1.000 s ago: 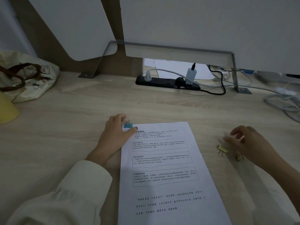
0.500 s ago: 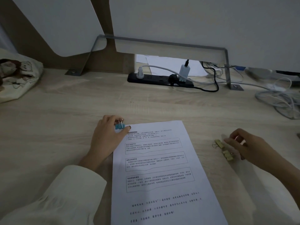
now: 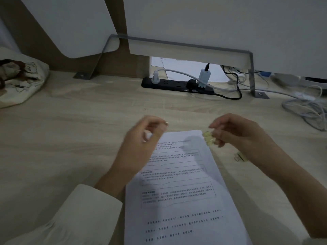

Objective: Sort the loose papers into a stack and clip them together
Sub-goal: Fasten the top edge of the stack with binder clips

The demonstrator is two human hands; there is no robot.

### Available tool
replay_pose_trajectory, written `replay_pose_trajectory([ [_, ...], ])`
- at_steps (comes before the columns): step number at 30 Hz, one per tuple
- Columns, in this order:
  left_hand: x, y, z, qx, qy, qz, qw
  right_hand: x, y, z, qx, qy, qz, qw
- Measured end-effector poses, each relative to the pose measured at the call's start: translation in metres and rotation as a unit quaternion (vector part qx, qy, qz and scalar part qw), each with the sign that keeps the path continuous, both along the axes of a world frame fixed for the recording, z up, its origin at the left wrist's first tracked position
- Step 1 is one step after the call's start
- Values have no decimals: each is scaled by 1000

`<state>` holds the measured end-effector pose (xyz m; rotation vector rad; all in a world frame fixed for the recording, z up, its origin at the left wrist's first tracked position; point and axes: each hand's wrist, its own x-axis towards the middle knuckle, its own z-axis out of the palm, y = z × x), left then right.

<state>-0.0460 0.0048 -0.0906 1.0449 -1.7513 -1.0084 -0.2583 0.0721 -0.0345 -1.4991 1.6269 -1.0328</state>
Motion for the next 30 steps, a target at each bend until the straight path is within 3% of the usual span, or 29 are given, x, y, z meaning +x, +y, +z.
replay_pose_trajectory([
  [3,-15,12,1,109,39,-139,984,36,-17,-3,3,-3,68,998],
  [7,-11,6,-9,91,73,-129,985,51,-31,-15,22,-4,73,997],
  [12,-8,5,-11,51,29,-129,990,47,-44,-22,122,58,92,987],
  [18,-2,-4,-5,43,13,-139,989,39,-56,-24,138,-65,154,976],
  [19,0,-9,-4,40,-12,-124,991,37,-60,-25,128,-77,148,978],
  [21,5,-27,-6,-4,-147,-68,987,32,-68,-28,101,-74,128,984],
  [23,7,-46,-6,-61,-334,-48,939,29,-77,-31,72,-49,121,989],
  [25,5,-59,-7,-63,-450,-78,887,26,-87,-35,46,-10,118,992],
  [27,-1,-67,-8,-39,-485,-105,867,25,-95,-40,27,22,114,993],
  [30,-8,-76,-7,1,-487,-124,865,23,-105,-46,5,48,125,991],
])
